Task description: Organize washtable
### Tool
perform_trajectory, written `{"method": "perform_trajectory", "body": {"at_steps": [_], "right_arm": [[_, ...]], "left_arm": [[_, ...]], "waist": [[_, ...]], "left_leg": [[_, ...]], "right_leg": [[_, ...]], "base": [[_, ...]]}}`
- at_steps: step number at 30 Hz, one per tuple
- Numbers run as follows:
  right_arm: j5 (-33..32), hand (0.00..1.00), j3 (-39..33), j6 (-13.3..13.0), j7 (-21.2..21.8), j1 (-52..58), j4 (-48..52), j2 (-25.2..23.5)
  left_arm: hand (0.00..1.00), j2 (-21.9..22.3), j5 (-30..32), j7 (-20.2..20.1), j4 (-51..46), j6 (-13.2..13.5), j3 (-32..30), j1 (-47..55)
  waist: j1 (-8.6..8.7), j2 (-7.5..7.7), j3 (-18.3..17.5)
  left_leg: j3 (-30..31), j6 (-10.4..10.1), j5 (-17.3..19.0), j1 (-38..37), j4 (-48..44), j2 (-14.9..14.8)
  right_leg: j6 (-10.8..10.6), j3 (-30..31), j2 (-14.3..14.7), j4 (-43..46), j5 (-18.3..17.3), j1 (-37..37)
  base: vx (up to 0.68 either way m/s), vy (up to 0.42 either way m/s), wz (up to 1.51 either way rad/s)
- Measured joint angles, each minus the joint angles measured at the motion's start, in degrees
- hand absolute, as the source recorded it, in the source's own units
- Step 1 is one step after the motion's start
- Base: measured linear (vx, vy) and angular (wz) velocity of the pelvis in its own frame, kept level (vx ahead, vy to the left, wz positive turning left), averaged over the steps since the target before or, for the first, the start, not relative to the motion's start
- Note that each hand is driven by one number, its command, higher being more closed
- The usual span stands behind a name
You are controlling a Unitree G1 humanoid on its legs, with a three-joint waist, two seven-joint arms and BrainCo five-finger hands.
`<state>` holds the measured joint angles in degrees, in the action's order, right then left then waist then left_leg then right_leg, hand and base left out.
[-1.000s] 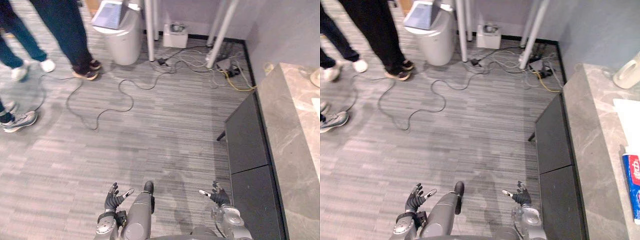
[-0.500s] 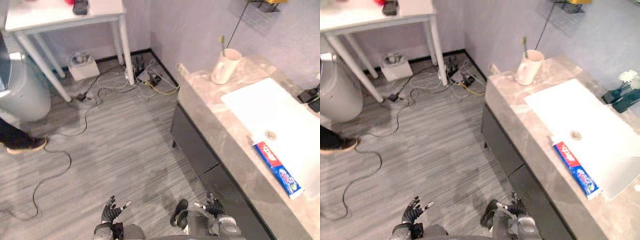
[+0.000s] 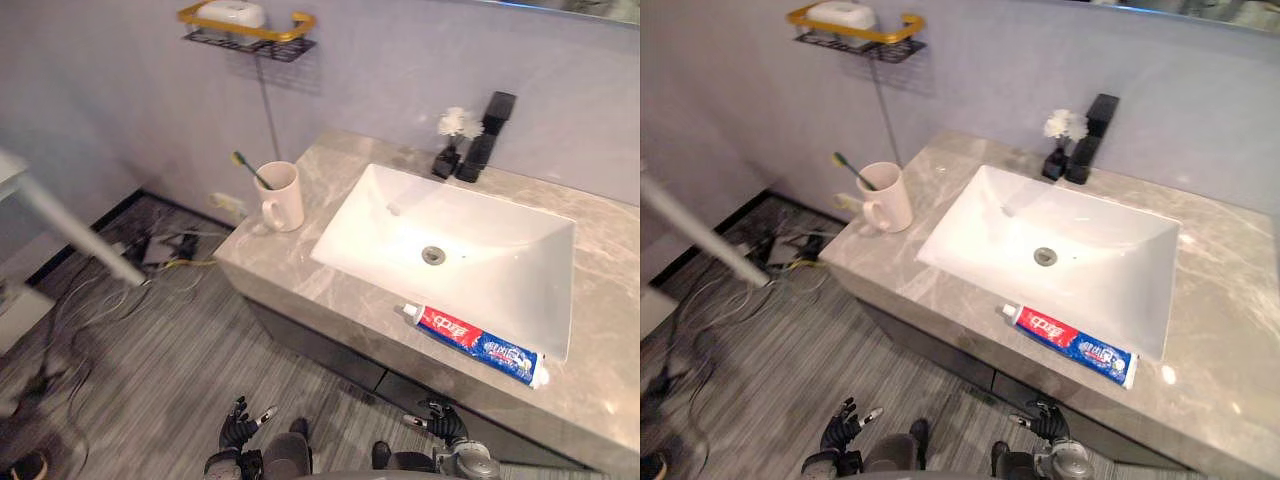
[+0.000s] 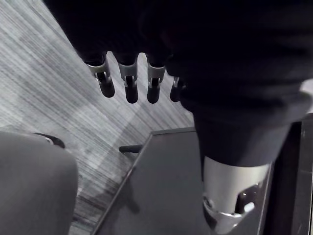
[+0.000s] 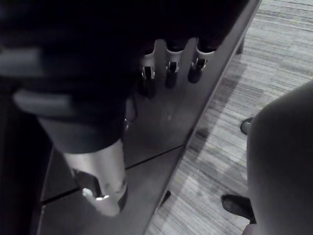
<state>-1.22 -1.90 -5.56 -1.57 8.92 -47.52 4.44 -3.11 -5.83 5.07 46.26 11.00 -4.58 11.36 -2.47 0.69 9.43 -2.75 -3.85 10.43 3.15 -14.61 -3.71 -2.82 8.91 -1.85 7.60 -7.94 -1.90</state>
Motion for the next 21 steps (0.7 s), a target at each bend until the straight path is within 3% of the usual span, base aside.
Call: {"method": "perform_trajectory", "body": {"at_steps": [4, 6, 7, 10, 12, 16, 21], "right_arm": [[0.1, 0.00, 0.0, 0.0, -0.8, 0.0, 0.0, -0.1], [0.2, 0.00, 0.0, -0.1, -0.9, -0.2, -0.3, 0.2], [0.3, 0.00, 0.3, -0.1, -0.8, -1.0, -0.8, 0.3], [0.8, 0.00, 0.7, 0.3, -0.9, -1.9, -1.4, 0.7], [0.7, 0.00, 0.5, 1.7, -1.0, -2.6, -1.7, 0.7], [0.6, 0.00, -0.8, 1.5, -1.4, -1.6, -1.8, 1.2], [-0.4, 0.00, -4.7, 1.4, -2.1, -1.9, -5.1, 0.7]], "left_arm": [[0.00, -0.5, 0.3, 0.0, 0.6, 0.2, 0.0, 0.0], [0.00, -0.4, 0.5, 0.0, 1.3, 0.2, 0.1, -0.2], [0.00, -0.4, 0.5, 0.0, 1.6, 0.2, 0.1, -0.2], [0.00, -0.6, 0.6, 0.1, 2.7, 0.1, 0.4, -0.6], [0.00, -0.7, 0.6, 0.0, 2.9, 0.1, 0.7, -0.6], [0.00, -0.5, 0.9, 0.1, 5.4, -0.9, 1.6, -1.2], [0.00, -0.6, 1.0, -0.1, 6.0, -1.1, 0.4, -1.6]], "waist": [[0.22, 0.65, -0.5], [0.44, -0.43, -0.6], [0.38, -0.90, -0.7], [0.68, -1.62, -0.4], [1.59, -1.95, -0.4], [1.81, -3.01, -1.1], [1.64, -2.84, -1.1]], "left_leg": [[-4.8, 1.3, 2.2, -2.7, 0.7, 0.8], [-7.3, 2.0, 2.5, -3.9, 0.9, 0.8], [-8.2, 2.4, 2.2, -4.4, 1.3, 0.2], [-10.0, 2.9, 1.9, -7.4, 3.0, -0.1], [-9.9, 3.0, 1.8, -9.0, 3.6, 0.1], [-9.9, 2.9, 1.8, -9.3, 3.5, 0.6], [-8.7, 2.8, 1.9, -7.2, -4.9, 0.5]], "right_leg": [[-1.0, 3.9, -1.0, 0.4, -0.6, 0.3], [-1.1, 3.6, -0.7, 2.5, -0.6, 1.9], [-1.2, 1.6, -0.5, 5.2, -0.7, 3.9], [-1.2, -14.0, -2.9, 10.5, -0.7, 6.4], [-1.2, -17.1, -3.3, 12.4, -0.6, 7.3], [-0.7, -16.8, -3.2, 5.5, -0.1, 3.8], [-1.0, -18.4, -3.1, -5.3, 4.8, -4.0]], "base": [[0.19, 0.170, -0.75], [0.19, 0.094, -0.73], [0.13, 0.012, -0.96], [0.11, -0.007, -0.74], [0.13, 0.009, -0.41], [0.10, 0.009, -0.20], [0.01, 0.016, 0.10]]}}
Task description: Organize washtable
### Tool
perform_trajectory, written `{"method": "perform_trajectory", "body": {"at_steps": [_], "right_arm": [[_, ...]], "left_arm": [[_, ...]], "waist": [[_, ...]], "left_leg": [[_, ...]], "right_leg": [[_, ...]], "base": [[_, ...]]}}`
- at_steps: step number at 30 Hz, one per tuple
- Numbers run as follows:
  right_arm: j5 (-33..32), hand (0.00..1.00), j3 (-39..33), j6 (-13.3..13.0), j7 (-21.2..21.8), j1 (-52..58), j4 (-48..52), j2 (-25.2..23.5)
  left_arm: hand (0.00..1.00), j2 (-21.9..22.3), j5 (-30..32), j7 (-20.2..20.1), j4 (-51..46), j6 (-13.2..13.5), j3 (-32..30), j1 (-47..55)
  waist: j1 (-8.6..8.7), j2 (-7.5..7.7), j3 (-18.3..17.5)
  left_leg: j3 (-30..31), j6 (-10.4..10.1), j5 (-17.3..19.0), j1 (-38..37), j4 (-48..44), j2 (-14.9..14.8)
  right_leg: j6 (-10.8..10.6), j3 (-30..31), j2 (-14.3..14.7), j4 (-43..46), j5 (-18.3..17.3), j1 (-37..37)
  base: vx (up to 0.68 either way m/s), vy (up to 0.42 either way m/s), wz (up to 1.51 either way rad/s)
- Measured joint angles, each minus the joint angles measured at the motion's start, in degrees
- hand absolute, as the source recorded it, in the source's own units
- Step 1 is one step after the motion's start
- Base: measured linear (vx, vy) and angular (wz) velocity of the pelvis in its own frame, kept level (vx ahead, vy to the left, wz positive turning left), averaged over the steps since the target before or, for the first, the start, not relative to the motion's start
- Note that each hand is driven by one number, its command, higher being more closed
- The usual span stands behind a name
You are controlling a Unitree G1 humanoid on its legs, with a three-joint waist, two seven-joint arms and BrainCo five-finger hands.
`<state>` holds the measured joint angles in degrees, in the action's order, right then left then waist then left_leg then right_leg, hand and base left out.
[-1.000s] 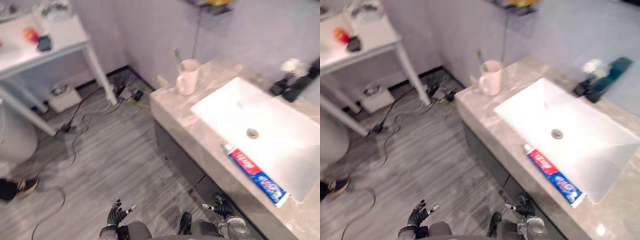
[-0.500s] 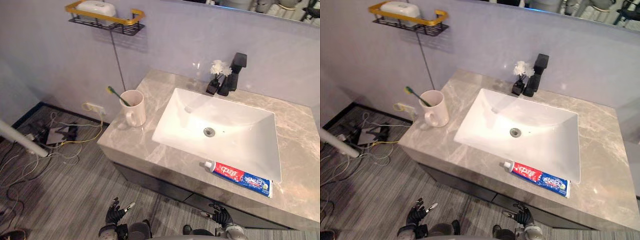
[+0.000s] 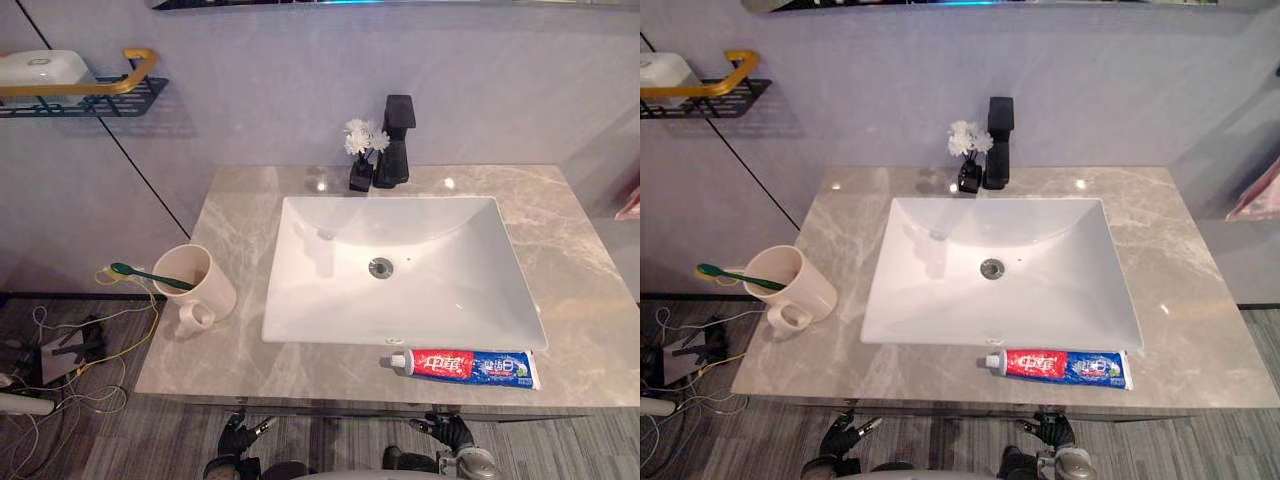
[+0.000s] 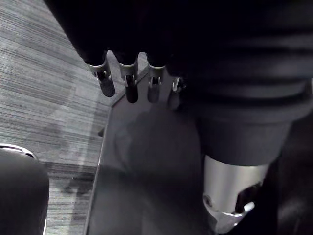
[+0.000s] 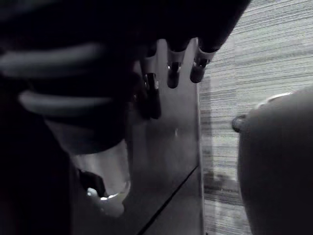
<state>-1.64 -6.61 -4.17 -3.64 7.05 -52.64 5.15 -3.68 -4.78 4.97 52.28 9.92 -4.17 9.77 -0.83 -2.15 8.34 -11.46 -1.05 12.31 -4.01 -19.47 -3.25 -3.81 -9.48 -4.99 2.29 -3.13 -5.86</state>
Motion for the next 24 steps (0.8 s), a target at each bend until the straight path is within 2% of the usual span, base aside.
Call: {"method": "perform_trajectory", "body": {"at_steps": [4, 5, 11, 13, 14, 18, 24], "right_arm": [[0.0, 0.00, -0.7, -1.0, -0.1, 0.2, 0.0, 0.2], [0.0, 0.00, -1.0, -1.2, -0.1, 0.1, 0.0, 0.4], [0.0, 0.00, -3.7, -2.0, -1.3, 0.0, -0.2, 1.0], [0.0, 0.00, -4.2, -1.9, -1.4, -0.1, -0.6, 1.0], [0.1, 0.00, -4.2, -1.9, -1.3, -0.2, -1.0, 0.7], [0.1, 0.00, -4.3, -1.9, -1.4, 0.3, -2.4, 1.0], [0.8, 0.00, -4.7, -1.7, -1.4, 1.2, -2.9, 1.3]], "left_arm": [[0.00, -0.2, 0.2, 0.2, 0.0, 0.0, -0.6, 0.2], [0.00, -0.3, 0.3, 0.2, 0.0, 0.2, -0.6, 0.2], [0.00, -0.5, 0.9, 0.2, 0.0, 0.6, -0.6, 0.2], [0.00, -0.4, 1.0, 0.1, 0.1, 0.6, -0.5, 0.4], [0.00, -0.5, 1.0, 0.1, 0.0, 0.7, -0.8, 0.2], [0.00, -1.1, 1.0, 0.2, 0.2, 0.6, -1.0, 0.8], [0.00, -1.2, 1.0, 0.2, 0.8, 0.6, -1.0, 0.8]], "waist": [[-0.12, 0.38, 0.0], [-0.12, 0.39, 0.0], [-0.01, 0.83, -0.1], [-0.07, 0.55, -0.3], [-0.24, 1.27, -0.1], [0.07, 1.96, -1.1], [0.01, 1.81, -1.4]], "left_leg": [[2.0, -0.4, 0.3, 0.7, -2.8, 0.4], [3.8, -0.4, 0.3, 0.8, -2.3, 0.8], [4.5, -0.2, 0.5, -0.5, 4.2, 0.8], [4.6, 0.4, 2.2, -2.0, 7.2, 0.0], [4.0, 0.5, 2.3, -2.3, 8.0, 0.0], [2.8, -0.1, 2.5, -3.0, 8.7, 0.3], [4.0, -1.1, 1.9, -4.1, 10.9, 0.6]], "right_leg": [[0.1, 1.8, 0.0, -1.6, 0.6, -0.8], [0.1, 2.4, 0.4, -2.8, 1.6, -0.7], [0.6, 5.5, 1.9, -6.4, 6.0, 1.1], [0.7, 6.4, 2.8, -7.9, 7.4, 1.0], [0.8, 6.8, 3.0, -8.1, 8.3, 1.1], [0.9, 8.3, 3.0, -8.3, 8.5, 1.1], [1.2, 8.4, 3.0, -8.3, 8.2, 1.3]], "base": [[-0.03, 0.003, -0.18], [-0.05, -0.014, -0.36], [-0.08, 0.011, -0.25], [-0.13, 0.039, -0.30], [-0.15, 0.027, -0.35], [-0.13, 0.004, -0.22], [-0.01, 0.004, -0.03]]}}
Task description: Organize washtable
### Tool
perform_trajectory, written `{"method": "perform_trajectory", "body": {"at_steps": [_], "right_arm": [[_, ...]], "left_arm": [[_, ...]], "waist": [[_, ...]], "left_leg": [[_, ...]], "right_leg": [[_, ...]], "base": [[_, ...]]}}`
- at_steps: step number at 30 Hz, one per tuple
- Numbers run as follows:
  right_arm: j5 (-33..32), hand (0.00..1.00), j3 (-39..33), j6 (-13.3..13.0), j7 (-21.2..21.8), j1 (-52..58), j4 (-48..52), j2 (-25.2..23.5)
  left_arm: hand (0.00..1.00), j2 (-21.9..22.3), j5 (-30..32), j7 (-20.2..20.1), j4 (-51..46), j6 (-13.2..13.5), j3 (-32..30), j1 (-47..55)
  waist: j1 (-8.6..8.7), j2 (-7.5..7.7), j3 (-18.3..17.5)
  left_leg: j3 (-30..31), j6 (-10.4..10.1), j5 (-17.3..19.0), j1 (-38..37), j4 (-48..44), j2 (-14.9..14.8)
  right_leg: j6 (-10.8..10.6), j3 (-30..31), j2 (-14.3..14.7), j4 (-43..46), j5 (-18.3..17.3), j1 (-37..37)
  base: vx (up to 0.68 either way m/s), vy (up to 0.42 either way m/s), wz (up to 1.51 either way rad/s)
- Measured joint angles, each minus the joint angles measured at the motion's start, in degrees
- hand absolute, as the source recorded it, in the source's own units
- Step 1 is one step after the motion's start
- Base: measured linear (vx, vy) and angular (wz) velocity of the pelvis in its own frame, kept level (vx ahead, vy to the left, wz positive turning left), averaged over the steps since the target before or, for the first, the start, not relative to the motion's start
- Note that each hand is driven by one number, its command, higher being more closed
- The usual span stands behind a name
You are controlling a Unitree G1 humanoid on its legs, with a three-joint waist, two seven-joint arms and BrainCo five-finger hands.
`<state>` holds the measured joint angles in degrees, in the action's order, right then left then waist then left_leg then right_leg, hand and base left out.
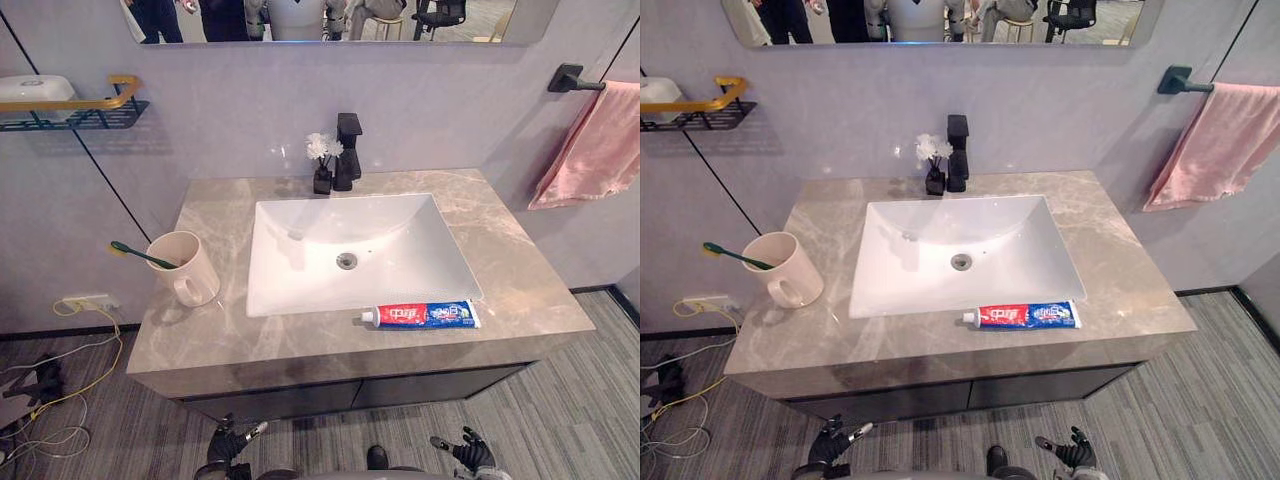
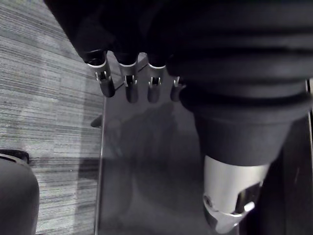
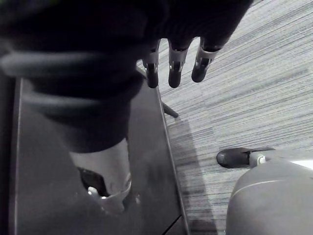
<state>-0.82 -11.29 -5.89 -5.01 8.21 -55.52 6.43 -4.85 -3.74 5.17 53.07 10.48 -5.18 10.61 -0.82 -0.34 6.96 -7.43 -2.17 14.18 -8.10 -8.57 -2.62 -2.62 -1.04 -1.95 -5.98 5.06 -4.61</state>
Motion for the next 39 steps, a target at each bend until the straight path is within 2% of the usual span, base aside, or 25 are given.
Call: {"method": "perform_trajectory", "body": {"at_steps": [2, 3, 8, 12, 20, 25, 33, 37, 39], "right_arm": [[0.5, 0.00, -0.1, 0.0, 0.0, 0.0, -0.8, 0.5], [2.0, 0.00, -0.7, 0.1, 0.2, -2.8, -2.2, 3.0], [2.0, 0.00, -0.7, 0.1, 0.2, -2.8, -2.2, 3.0], [1.9, 0.00, -0.7, 0.0, 0.1, -3.0, -3.4, 2.8], [-0.9, 0.00, -1.4, 0.1, 0.1, -3.3, -4.6, 1.8], [-0.9, 0.00, -2.4, 0.1, 0.0, -3.2, -5.0, 1.8], [-0.8, 0.00, -3.5, 0.1, -0.1, -3.5, -5.0, 1.8], [-0.7, 0.00, -4.5, 0.1, -0.1, -3.8, -5.0, 2.8], [-0.7, 0.00, -4.5, 0.0, -0.1, -3.7, -4.8, 3.6]], "left_arm": [[0.00, 0.0, 0.1, 0.0, 0.2, 0.0, 0.0, 0.0], [0.00, -1.0, 1.2, 0.0, 2.0, -0.2, -1.6, 0.6], [0.00, -1.0, 1.2, 0.0, 2.0, -0.2, -1.7, 0.6], [0.00, -1.0, 1.2, 0.0, 2.0, -0.2, -1.7, 0.7], [0.00, -1.0, -0.8, 0.2, 2.1, -0.3, -1.8, 0.6], [0.00, -1.0, -2.5, 1.4, 2.1, -0.3, -2.4, 0.6], [0.00, -2.5, -3.0, 1.6, 1.4, -0.3, -8.8, 0.7], [0.00, -4.0, -3.5, 3.3, -8.3, -0.3, -14.8, 1.2], [0.00, -5.2, -3.5, 4.7, -20.7, -0.2, -17.8, 2.0]], "waist": [[0.01, -0.25, 0.0], [0.13, 0.86, 0.0], [0.07, 0.84, 0.0], [-0.05, 0.85, 0.0], [-0.26, 0.63, 0.0], [-1.65, 0.70, -0.1], [-1.70, 0.93, -0.1], [-1.97, 0.92, -0.1], [-3.18, 0.76, -0.2]], "left_leg": [[0.8, -0.1, -0.2, -0.3, 0.4, -0.2], [5.1, 0.2, -1.6, -2.6, 2.8, -0.3], [5.3, 0.1, -1.6, -2.6, 2.9, -0.2], [5.9, -1.1, -2.5, -2.7, 4.6, -0.1], [8.8, -0.1, -3.7, -2.7, 5.1, 0.0], [9.4, 0.5, -4.2, -2.4, 5.1, 0.4], [12.0, 0.2, -4.8, -2.2, 5.6, 0.8], [12.8, 0.1, -4.9, -1.6, 5.6, 0.8], [13.0, 0.1, -4.9, -1.5, 5.5, 0.8]], "right_leg": [[0.0, -0.1, 0.3, 0.0, -0.3, -0.2], [0.5, -2.2, 1.0, 0.2, -0.7, -1.5], [0.5, -2.4, 0.9, 0.2, -0.7, -1.5], [0.5, -3.5, 0.6, 0.0, -0.7, -1.2], [0.5, -8.7, 0.0, 0.0, -0.7, -2.0], [0.4, -9.6, -0.5, 0.0, -0.7, -2.4], [-0.2, -12.5, -1.1, 0.0, -1.3, -3.3], [-0.2, -13.3, -1.1, 0.0, -1.3, -3.2], [-0.2, -13.4, -1.1, 0.0, -1.3, -3.2]], "base": [[0.05, 0.001, 0.07], [0.00, 0.000, 0.00], [0.00, 0.000, 0.01], [-0.01, -0.005, 0.11], [-0.01, -0.012, 0.21], [-0.06, 0.012, 0.11], [-0.02, 0.004, 0.18], [0.00, 0.008, 0.12], [0.00, 0.015, 0.04]]}}
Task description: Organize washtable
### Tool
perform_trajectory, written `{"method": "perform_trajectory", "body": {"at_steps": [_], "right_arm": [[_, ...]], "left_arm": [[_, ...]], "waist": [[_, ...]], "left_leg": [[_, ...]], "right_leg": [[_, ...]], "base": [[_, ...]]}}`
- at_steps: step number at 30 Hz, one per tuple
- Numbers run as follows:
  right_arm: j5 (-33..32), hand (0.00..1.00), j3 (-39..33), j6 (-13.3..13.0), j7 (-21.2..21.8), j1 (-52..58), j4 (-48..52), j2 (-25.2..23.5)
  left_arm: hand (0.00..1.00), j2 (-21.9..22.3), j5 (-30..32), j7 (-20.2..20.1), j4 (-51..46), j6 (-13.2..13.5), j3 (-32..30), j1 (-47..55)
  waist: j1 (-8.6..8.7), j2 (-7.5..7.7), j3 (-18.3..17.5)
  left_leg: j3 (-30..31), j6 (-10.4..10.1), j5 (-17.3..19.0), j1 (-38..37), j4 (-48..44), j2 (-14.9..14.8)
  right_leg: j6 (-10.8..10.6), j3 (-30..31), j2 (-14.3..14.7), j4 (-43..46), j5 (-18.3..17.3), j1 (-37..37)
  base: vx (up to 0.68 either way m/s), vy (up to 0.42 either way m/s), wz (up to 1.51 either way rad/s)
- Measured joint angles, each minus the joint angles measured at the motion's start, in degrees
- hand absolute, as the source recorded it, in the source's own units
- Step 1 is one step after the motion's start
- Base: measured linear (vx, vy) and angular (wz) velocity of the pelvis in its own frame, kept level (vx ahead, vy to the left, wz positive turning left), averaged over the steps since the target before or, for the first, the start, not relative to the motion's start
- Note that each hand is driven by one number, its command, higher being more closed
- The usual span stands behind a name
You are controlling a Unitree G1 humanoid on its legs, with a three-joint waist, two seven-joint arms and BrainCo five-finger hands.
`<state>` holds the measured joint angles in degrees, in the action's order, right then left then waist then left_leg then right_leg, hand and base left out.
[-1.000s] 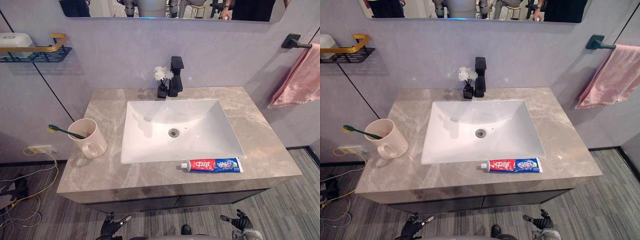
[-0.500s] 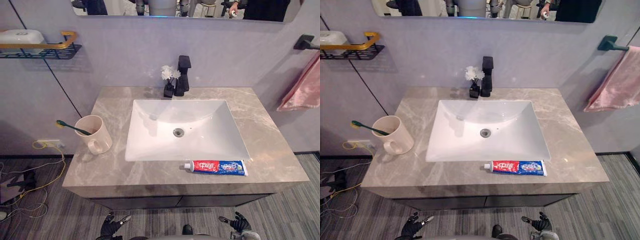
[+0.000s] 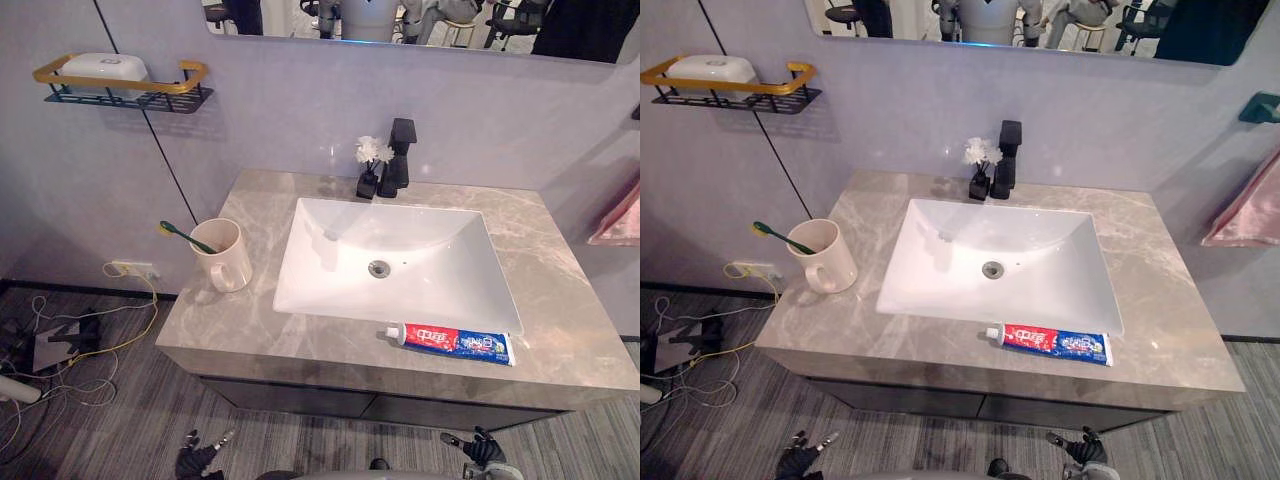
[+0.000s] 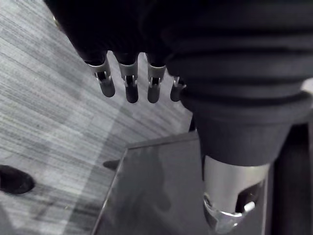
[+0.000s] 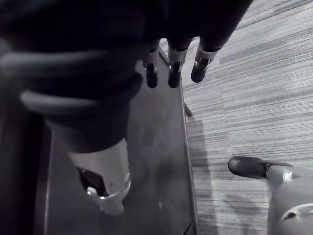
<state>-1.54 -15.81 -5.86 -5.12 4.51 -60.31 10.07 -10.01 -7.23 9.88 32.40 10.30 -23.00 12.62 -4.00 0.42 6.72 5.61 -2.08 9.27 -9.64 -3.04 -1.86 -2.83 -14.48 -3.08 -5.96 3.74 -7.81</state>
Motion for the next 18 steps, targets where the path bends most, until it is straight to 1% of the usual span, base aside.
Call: {"method": "perform_trajectory", "body": {"at_steps": [1, 3, 4, 5, 6, 7, 9, 11, 12, 14, 15, 18], "right_arm": [[0.0, 0.00, 0.0, 0.0, 0.0, 0.1, 0.0, 0.1], [0.1, 0.00, -0.1, 0.0, 0.0, 0.4, 0.6, 0.2], [0.1, 0.00, -0.1, 0.0, 0.0, 0.4, 0.7, 0.2], [0.1, 0.00, -0.1, 0.0, 0.1, 0.5, 1.0, 0.2], [0.1, 0.00, -0.1, 0.0, 0.1, 0.5, 1.1, 0.2], [0.1, 0.00, -0.1, 0.0, 0.1, 0.5, 1.1, 0.2], [0.1, 0.00, -0.1, 0.1, 0.4, 1.0, 1.1, 0.3], [0.0, 0.00, 0.0, 0.1, 0.6, 1.5, 1.1, 0.1], [0.0, 0.00, 0.0, 0.1, 0.8, 1.7, 1.1, 0.1], [-0.1, 0.00, 0.3, 0.0, 1.7, 1.8, 1.1, 0.1], [-0.1, 0.00, 0.5, 0.0, 1.7, 1.9, 1.1, 0.1], [-0.1, 0.00, 2.4, -0.1, 2.7, 2.2, 1.0, 0.0]], "left_arm": [[0.00, -0.2, 0.0, 0.5, -3.4, 0.0, -0.7, 0.0], [0.00, -0.5, 0.1, 1.6, -16.7, 0.3, -4.0, 0.3], [0.00, -0.5, 0.1, 1.8, -19.4, 0.4, -4.6, 0.3], [0.00, -0.5, 0.2, 2.3, -24.6, 0.7, -5.7, 0.2], [0.00, -0.5, 0.5, 2.9, -28.3, 1.4, -6.4, 0.1], [0.00, -0.5, 0.8, 3.0, -29.9, 1.4, -6.6, -0.1], [0.00, -0.5, 2.4, 3.9, -36.8, 1.5, -6.4, -0.6], [0.00, -0.6, 5.2, 4.7, -44.0, 1.7, -5.6, -2.3], [0.00, -0.8, 6.2, 5.2, -46.3, 2.1, -4.9, -2.8], [0.00, -2.6, 9.4, 5.5, -53.5, 3.2, -0.5, -3.6], [0.00, -2.9, 10.2, 5.5, -55.0, 3.4, 0.9, -4.1], [0.00, -4.4, 12.4, 4.7, -62.7, 4.8, 10.1, -6.8]], "waist": [[-0.05, 0.00, 0.0], [-0.14, -0.07, -0.3], [-0.13, -0.13, -0.4], [-0.19, -0.36, -0.6], [-0.20, -0.76, -0.8], [-0.21, -0.98, -1.0], [-0.16, -1.40, -1.2], [-0.24, -1.36, -1.3], [-0.35, -1.34, -1.3], [-0.28, -1.39, -1.5], [-0.27, -1.43, -1.5], [-0.02, -1.73, -1.9]], "left_leg": [[0.1, 0.0, 0.0, 0.1, 0.0, 0.0], [0.8, 0.2, -0.1, 0.5, -0.2, 0.2], [0.9, 0.2, -0.1, 0.7, -0.3, 0.3], [1.1, 0.2, -0.1, 0.9, -0.7, 0.4], [1.2, 0.2, -0.1, 1.0, -1.0, 0.5], [1.3, 0.2, -0.1, 1.0, -1.0, 0.6], [1.6, 0.2, -0.1, 1.5, -1.5, 0.8], [2.0, 0.2, -0.1, 2.1, -2.0, 1.0], [2.0, 0.2, -0.1, 2.1, -2.0, 1.0], [2.1, 0.2, -0.1, 2.4, -2.5, 0.9], [2.1, 0.2, -0.1, 2.6, -2.8, 0.9], [2.0, 0.2, 0.0, 2.8, -3.3, 0.8]], "right_leg": [[0.0, -0.1, 0.0, 0.0, 0.0, 0.0], [0.0, -1.2, -0.2, 0.1, 0.0, 0.0], [0.0, -1.3, -0.3, 0.1, 0.0, 0.1], [0.0, -1.4, -0.3, 0.1, 0.0, 0.1], [0.0, -1.5, -0.5, 0.2, 0.0, 0.0], [0.0, -1.6, -0.5, 0.2, 0.0, 0.0], [0.0, -1.9, -0.8, 0.1, 0.0, 0.1], [0.0, -2.6, -0.9, 0.0, 0.0, 0.1], [0.0, -2.6, -0.9, 0.0, 0.0, 0.1], [0.0, -2.6, -0.8, 0.0, 0.0, 0.1], [0.0, -2.7, -0.8, 0.0, 0.0, 0.1], [0.3, -2.6, -0.7, 0.0, 0.2, 0.2]], "base": [[0.00, 0.018, 0.08], [-0.01, 0.020, 0.16], [0.00, 0.023, 0.11], [0.00, 0.037, 0.05], [0.00, 0.026, 0.04], [0.00, 0.039, 0.06], [-0.02, 0.030, 0.12], [-0.04, 0.019, 0.16], [-0.04, 0.015, 0.06], [-0.04, 0.012, 0.02], [-0.04, 0.011, 0.02], [-0.05, 0.011, -0.02]]}}
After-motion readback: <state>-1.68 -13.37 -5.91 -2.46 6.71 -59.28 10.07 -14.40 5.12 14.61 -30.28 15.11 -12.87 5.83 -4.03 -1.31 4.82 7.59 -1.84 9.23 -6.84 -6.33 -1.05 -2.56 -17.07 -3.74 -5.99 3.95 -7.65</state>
